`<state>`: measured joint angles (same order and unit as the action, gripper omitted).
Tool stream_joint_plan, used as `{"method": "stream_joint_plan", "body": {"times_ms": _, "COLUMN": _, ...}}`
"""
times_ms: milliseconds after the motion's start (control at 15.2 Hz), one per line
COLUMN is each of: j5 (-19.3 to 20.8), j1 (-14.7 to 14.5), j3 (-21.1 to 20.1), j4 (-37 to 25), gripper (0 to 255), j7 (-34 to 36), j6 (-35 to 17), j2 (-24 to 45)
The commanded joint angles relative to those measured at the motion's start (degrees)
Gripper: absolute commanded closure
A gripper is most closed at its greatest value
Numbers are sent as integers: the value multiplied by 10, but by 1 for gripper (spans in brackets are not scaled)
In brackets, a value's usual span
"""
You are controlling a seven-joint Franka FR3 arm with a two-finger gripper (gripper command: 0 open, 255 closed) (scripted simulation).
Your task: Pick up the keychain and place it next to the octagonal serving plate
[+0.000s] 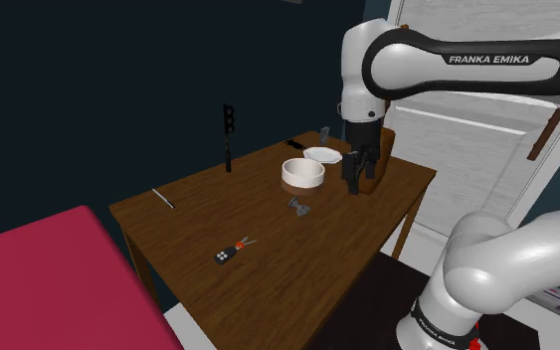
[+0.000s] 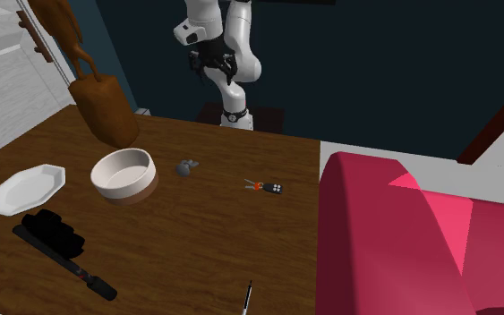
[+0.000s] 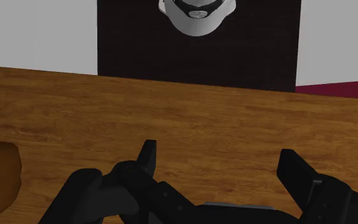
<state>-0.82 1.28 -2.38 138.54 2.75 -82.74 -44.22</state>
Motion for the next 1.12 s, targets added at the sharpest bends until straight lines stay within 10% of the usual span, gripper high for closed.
{"method": "stream_joint_plan", "body": {"times_ms": 0, "j5": 0, "j1": 0, "j3": 0, "j4": 0, "gripper": 0, "j7": 0, "j6": 0, "j2": 0}}
{"method": "stream_joint_plan", "body": {"times_ms": 1056, "j5": -106, "j1": 5, "j3": -191, "j4": 0, "gripper": 0, "j7": 313, "j6": -277, "j2": 192}}
